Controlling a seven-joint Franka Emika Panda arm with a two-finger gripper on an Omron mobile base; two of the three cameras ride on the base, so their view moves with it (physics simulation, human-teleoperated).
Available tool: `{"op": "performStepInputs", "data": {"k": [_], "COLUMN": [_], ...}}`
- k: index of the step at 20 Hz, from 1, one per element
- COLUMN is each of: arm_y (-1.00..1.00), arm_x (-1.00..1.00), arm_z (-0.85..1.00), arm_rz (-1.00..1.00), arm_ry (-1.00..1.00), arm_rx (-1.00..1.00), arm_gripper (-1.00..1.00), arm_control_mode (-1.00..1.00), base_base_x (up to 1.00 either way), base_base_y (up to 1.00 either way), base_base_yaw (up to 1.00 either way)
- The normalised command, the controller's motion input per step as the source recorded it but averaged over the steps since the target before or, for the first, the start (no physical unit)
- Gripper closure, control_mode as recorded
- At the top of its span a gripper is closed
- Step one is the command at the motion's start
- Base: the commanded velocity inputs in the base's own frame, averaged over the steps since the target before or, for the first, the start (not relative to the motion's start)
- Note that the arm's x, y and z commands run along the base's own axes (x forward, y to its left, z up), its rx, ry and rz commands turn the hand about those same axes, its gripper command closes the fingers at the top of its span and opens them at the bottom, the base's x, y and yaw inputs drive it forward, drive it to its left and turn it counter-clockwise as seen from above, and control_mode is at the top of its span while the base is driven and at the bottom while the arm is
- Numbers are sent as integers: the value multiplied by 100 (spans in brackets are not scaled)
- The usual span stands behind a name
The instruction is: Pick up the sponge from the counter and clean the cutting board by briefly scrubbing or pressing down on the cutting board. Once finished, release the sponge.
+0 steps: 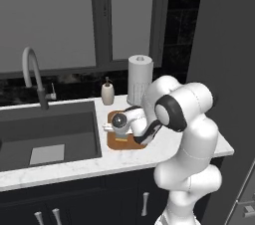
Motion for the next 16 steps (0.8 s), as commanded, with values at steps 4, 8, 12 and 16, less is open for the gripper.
{"op": "performStepInputs", "data": {"k": [4, 8, 12, 16], "arm_y": [-59, -68, -63, -56], "arm_x": [37, 40, 48, 55], "arm_z": [-16, 0, -3, -25], "arm_rz": [-2, -1, 0, -1], "arm_ry": [-6, 0, 0, -3], "arm_rx": [0, 1, 1, 0], "arm_gripper": [100, 100, 100, 100], "arm_control_mode": [-100, -100, -100, -100], "base_base_x": [0, 0, 0, 0], "base_base_y": [0, 0, 0, 0], "base_base_yaw": [0, 0, 0, 0]}}
